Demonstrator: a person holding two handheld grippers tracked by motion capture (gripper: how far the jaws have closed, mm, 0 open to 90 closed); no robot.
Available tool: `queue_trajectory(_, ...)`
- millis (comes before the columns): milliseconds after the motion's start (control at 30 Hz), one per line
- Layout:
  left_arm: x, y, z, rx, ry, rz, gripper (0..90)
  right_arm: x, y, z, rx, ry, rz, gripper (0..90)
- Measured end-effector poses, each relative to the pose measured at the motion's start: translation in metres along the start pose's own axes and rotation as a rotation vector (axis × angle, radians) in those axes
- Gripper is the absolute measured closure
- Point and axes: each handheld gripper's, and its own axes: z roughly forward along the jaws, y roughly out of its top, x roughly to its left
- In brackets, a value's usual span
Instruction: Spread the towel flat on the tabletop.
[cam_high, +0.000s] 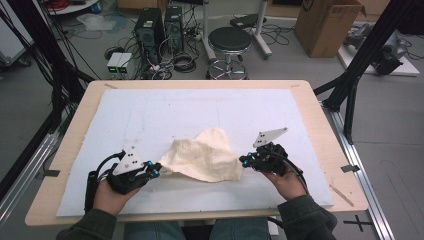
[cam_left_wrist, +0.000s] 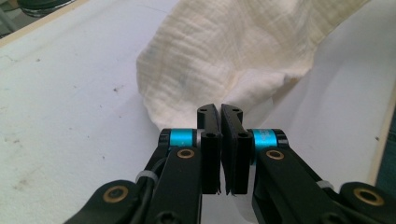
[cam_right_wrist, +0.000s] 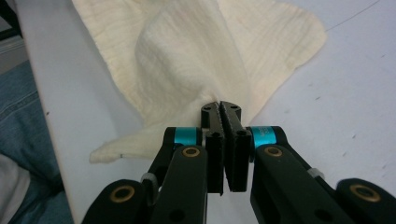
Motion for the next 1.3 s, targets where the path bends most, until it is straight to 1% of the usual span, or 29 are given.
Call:
queue_trajectory(100,-0.007,-0.007,-0.002,0.005,-0.016,0.004,86.0,0.006,-0.006,0.0,0.014,0.013,-0.007,88.5)
queue_trajectory(167,-0.011,-0.011,-0.003,0.013,-0.027,0.008,85.9,0.01,-0.011,0.001,0.018,0.036,-0.018,88.4)
queue_trajectory(267,-0.015,-0.016,-0.005,0.005,-0.058,0.018,85.2,0.016,-0.015,0.002,0.023,0.059,-0.028,86.9)
queue_trajectory(300,-0.016,-0.017,-0.005,-0.002,-0.064,0.012,82.6,0.016,-0.016,0.002,0.019,0.067,-0.031,84.2)
queue_trajectory(333,-0.017,-0.018,-0.006,-0.007,-0.069,0.004,76.5,0.017,-0.016,0.001,0.013,0.078,-0.027,81.4)
queue_trajectory(367,-0.018,-0.019,-0.007,-0.007,-0.074,0.008,73.4,0.017,-0.016,0.0,0.004,0.086,-0.026,79.1)
queue_trajectory(400,-0.017,-0.019,-0.008,-0.008,-0.072,0.015,71.1,0.018,-0.016,-0.001,0.001,0.092,-0.023,76.6)
queue_trajectory(433,-0.017,-0.019,-0.008,-0.013,-0.075,0.013,69.5,0.018,-0.016,-0.002,-0.005,0.095,-0.026,74.9)
queue_trajectory(533,-0.013,-0.018,-0.008,-0.018,-0.063,0.0,66.3,0.017,-0.014,-0.004,-0.026,0.094,-0.03,70.7)
queue_trajectory(600,-0.01,-0.017,-0.007,-0.023,-0.056,-0.01,65.7,0.016,-0.011,-0.006,-0.036,0.093,-0.029,68.1)
queue_trajectory(667,-0.006,-0.015,-0.004,-0.027,-0.055,-0.022,64.7,0.014,-0.008,-0.007,-0.048,0.097,-0.029,66.2)
queue_trajectory(700,-0.005,-0.014,-0.002,-0.029,-0.057,-0.024,64.7,0.013,-0.006,-0.007,-0.053,0.09,-0.032,65.7)
queue_trajectory(767,-0.003,-0.012,0.003,-0.031,-0.057,-0.022,64.3,0.01,-0.002,-0.008,-0.059,0.097,-0.032,64.8)
queue_trajectory(833,-0.001,-0.009,0.009,-0.027,-0.058,-0.023,64.2,0.009,0.001,-0.007,-0.054,0.088,-0.047,63.9)
queue_trajectory(867,0.0,-0.008,0.013,-0.023,-0.058,-0.026,63.6,0.007,0.003,-0.006,-0.054,0.085,-0.047,63.9)
queue_trajectory(933,0.002,-0.006,0.02,-0.019,-0.063,-0.029,63.1,0.004,0.006,-0.002,-0.06,0.082,-0.047,64.0)
queue_trajectory(1000,0.003,-0.004,0.027,-0.013,-0.072,-0.029,62.8,0.001,0.008,0.002,-0.054,0.095,-0.042,64.1)
queue_trajectory(1067,0.003,-0.004,0.033,-0.004,-0.072,-0.027,62.8,-0.002,0.01,0.007,-0.046,0.086,-0.05,64.1)
queue_trajectory(1100,0.003,-0.004,0.036,0.0,-0.071,-0.028,62.2,-0.004,0.01,0.01,-0.036,0.089,-0.038,64.0)
queue_trajectory(1167,0.004,-0.005,0.041,0.01,-0.067,-0.027,61.5,-0.008,0.011,0.016,-0.023,0.084,-0.037,64.1)
queue_trajectory(1233,0.005,-0.006,0.044,0.022,-0.068,-0.024,61.3,-0.01,0.013,0.021,-0.024,0.083,-0.035,64.3)
queue_trajectory(1300,0.005,-0.007,0.047,0.026,-0.07,-0.028,61.3,-0.012,0.014,0.025,-0.019,0.075,-0.042,64.7)
